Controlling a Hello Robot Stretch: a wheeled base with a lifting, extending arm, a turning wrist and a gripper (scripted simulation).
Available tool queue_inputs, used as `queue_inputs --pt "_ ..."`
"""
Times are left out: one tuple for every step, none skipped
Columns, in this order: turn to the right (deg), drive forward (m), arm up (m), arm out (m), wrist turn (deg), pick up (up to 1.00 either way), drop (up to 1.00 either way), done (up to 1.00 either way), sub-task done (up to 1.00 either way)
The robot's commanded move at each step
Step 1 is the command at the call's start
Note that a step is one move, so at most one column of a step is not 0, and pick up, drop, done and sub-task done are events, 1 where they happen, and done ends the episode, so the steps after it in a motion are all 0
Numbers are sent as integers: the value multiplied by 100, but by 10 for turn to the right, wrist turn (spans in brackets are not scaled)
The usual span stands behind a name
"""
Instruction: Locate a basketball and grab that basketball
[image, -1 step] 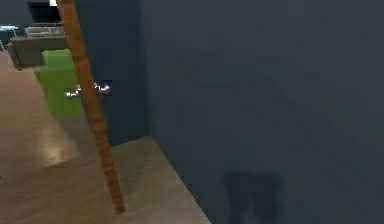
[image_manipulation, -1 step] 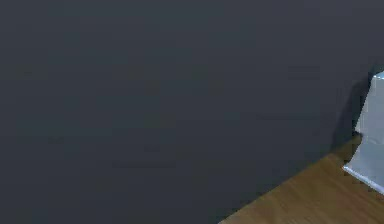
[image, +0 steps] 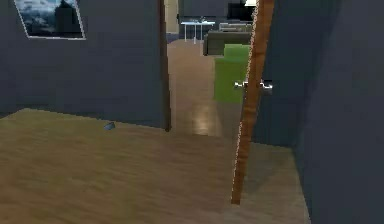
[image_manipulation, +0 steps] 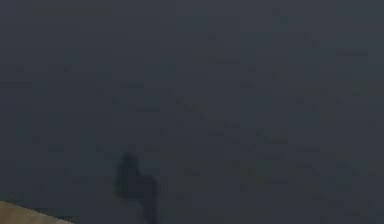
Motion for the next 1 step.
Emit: queue_inputs --pt "-120 0 0 0 0 0 0 0 0"
